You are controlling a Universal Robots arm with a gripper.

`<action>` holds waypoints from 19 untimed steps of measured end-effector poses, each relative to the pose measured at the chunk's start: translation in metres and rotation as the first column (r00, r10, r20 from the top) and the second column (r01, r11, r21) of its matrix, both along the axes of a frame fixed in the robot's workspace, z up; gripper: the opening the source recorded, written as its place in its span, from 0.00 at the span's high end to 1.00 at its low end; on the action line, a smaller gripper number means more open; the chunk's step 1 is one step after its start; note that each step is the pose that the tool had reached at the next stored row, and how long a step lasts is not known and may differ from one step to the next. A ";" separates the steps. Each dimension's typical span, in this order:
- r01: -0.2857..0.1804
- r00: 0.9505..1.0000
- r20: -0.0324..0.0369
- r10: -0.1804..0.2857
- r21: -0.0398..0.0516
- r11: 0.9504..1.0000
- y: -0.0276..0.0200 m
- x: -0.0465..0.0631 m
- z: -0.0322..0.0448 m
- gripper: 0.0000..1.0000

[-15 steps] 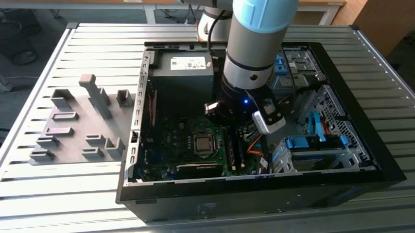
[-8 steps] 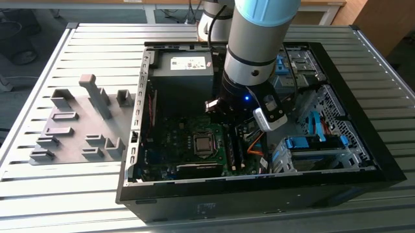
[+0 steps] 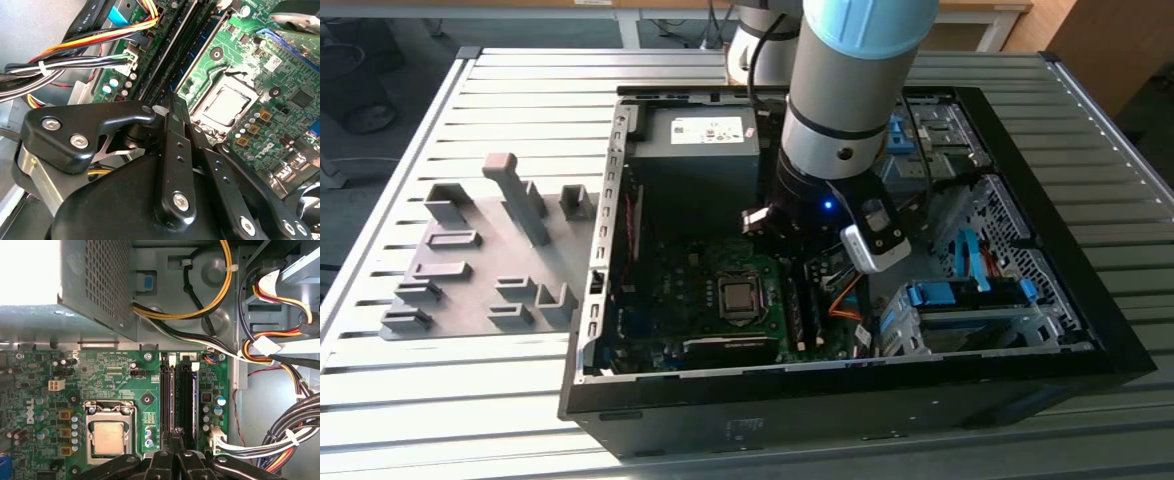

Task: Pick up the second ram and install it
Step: 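Press down the second ram until it locks into place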

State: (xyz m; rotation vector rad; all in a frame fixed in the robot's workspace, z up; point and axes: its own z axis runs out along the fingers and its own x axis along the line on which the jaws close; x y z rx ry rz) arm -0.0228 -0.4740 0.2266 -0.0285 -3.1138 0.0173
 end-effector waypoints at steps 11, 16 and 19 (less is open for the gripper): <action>0.000 1.000 0.000 0.000 0.000 1.000 0.0000 0.000 -0.0093 0.89; 0.000 1.000 0.000 0.000 -0.001 1.000 -0.0001 0.000 -0.0114 0.89; 0.000 1.000 0.001 0.000 0.002 1.000 0.0004 0.000 -0.0083 0.89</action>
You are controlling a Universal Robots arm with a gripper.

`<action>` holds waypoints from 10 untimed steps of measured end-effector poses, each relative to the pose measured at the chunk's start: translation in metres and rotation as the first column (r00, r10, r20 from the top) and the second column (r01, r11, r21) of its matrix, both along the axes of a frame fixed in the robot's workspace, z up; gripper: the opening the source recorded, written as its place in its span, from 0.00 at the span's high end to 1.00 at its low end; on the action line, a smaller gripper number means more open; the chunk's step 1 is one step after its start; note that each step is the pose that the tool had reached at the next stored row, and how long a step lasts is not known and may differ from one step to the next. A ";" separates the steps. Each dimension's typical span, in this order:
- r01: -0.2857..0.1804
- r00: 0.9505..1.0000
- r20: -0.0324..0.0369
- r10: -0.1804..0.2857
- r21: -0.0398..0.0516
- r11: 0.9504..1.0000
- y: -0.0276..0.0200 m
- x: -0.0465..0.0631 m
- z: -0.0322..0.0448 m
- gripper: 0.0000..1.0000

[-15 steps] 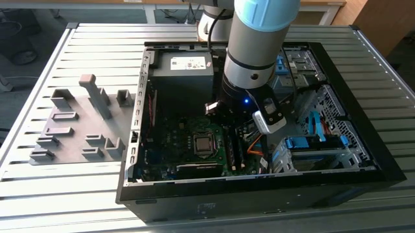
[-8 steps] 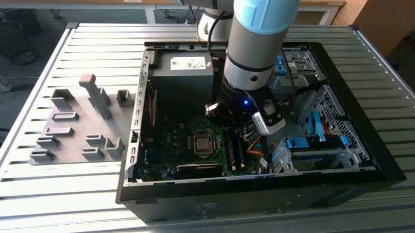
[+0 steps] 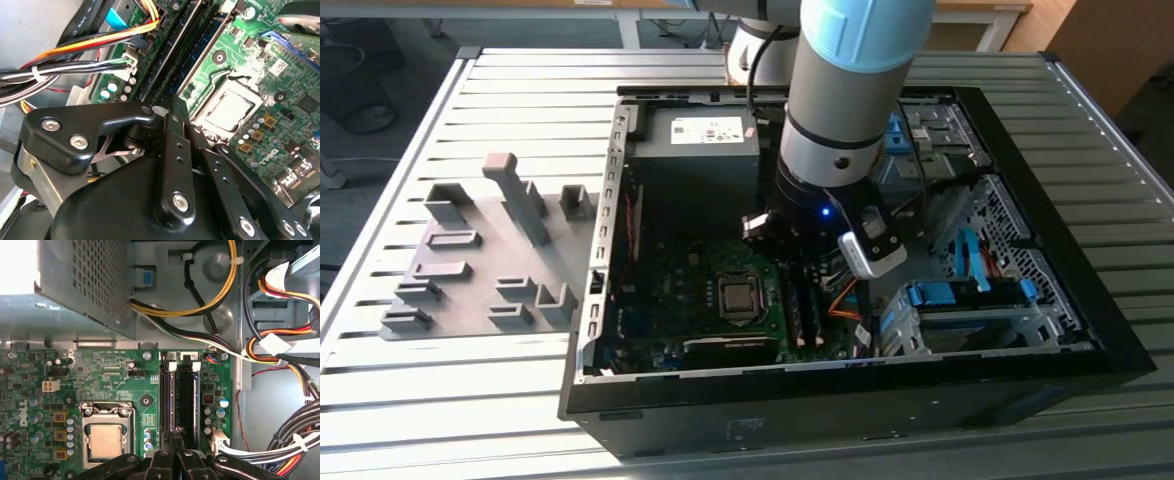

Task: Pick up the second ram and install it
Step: 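Press down the second ram until it locks into place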

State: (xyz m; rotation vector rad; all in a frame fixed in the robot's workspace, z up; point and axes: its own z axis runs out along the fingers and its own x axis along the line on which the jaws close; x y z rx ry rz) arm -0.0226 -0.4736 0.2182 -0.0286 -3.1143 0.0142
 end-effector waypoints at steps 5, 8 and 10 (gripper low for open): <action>0.000 1.000 -0.001 0.000 -0.002 1.000 -0.0004 0.000 0.0179 0.89; 0.000 1.000 -0.001 0.000 -0.002 1.000 -0.0004 0.000 0.0218 0.89; 0.000 1.000 -0.001 0.000 -0.002 1.000 -0.0004 0.000 0.0218 0.89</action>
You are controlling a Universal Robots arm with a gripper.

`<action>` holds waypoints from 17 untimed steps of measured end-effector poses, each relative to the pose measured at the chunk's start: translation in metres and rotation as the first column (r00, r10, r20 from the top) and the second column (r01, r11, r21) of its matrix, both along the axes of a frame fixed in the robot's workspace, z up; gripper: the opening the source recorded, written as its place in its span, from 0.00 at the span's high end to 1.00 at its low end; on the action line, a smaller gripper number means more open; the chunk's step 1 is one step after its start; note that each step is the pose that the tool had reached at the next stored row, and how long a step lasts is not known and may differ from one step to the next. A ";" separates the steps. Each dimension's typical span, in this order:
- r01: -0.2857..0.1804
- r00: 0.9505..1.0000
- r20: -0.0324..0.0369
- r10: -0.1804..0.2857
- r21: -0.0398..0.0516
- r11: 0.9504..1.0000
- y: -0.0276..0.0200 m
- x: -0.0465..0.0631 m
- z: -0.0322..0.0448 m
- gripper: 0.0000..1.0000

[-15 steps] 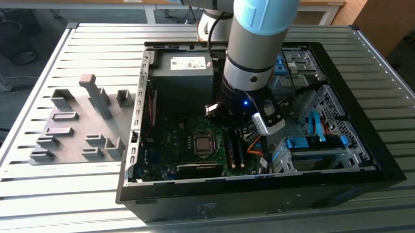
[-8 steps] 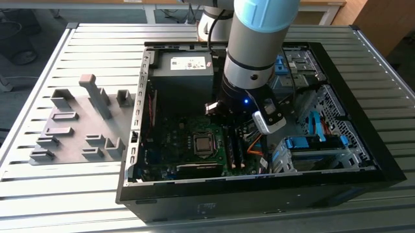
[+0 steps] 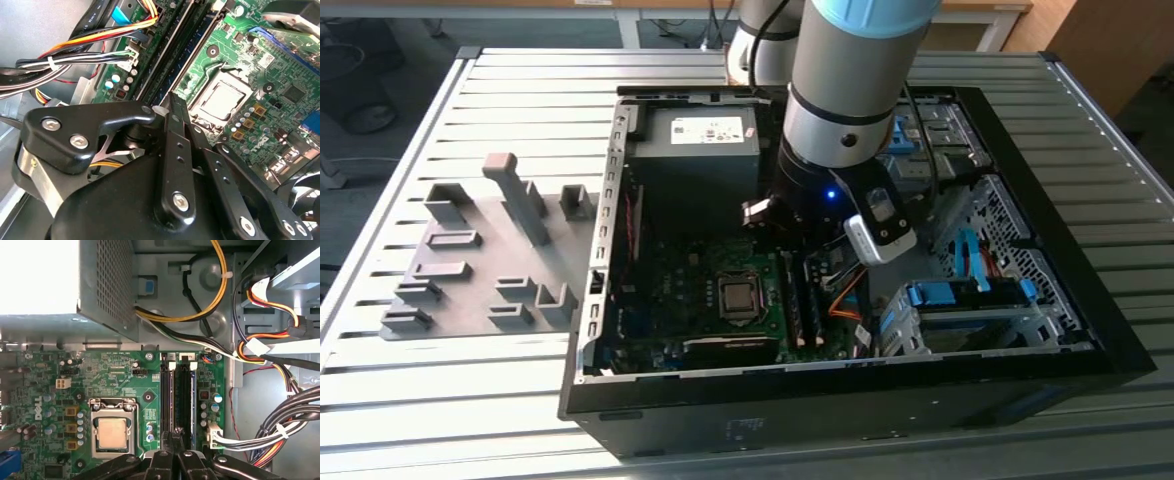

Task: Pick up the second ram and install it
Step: 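Press down the second ram until it locks into place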

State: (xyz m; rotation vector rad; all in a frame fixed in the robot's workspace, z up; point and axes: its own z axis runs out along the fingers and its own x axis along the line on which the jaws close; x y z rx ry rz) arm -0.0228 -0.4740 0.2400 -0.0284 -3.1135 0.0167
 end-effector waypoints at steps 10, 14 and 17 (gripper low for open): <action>0.000 1.000 0.000 0.000 0.000 1.000 0.0000 0.000 0.0002 0.89; 0.000 1.000 0.000 0.000 0.000 1.000 0.0021 0.000 0.0002 0.89; 0.000 1.000 0.000 0.000 0.000 1.000 0.0066 0.000 -0.0001 0.89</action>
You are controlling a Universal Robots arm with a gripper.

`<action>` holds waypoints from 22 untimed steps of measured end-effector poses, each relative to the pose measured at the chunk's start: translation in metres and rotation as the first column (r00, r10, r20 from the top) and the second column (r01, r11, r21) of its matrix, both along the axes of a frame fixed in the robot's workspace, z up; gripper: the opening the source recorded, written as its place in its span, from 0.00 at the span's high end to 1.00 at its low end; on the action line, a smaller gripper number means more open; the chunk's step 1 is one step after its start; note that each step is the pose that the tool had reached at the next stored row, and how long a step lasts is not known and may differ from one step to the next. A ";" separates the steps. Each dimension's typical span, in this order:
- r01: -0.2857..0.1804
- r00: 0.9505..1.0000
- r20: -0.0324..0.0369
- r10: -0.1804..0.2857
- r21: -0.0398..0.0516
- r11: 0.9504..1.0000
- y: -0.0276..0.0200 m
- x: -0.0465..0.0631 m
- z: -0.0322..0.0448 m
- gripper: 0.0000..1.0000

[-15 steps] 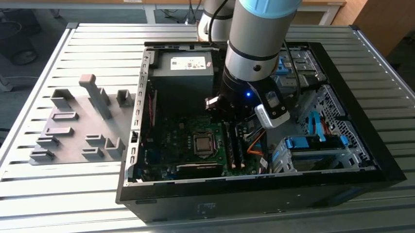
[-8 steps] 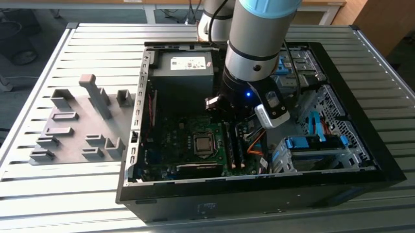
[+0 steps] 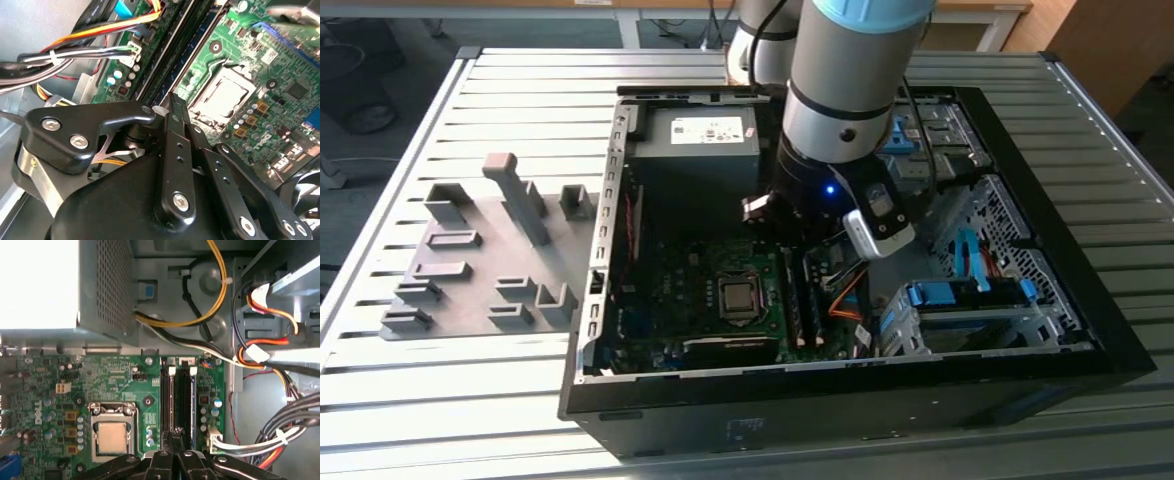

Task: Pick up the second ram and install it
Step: 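Press down the second ram until it locks into place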

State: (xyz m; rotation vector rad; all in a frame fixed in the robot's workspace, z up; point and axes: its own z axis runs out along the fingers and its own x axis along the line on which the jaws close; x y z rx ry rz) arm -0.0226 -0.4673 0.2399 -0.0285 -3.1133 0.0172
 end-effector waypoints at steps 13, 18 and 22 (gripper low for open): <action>0.000 1.000 0.000 0.000 0.002 1.000 0.0110 0.000 -0.0160 0.89; 0.000 1.000 0.000 0.000 0.002 1.000 0.0110 0.000 -0.0171 0.89; 0.000 1.000 0.000 0.000 0.002 1.000 0.0110 0.000 -0.0193 0.89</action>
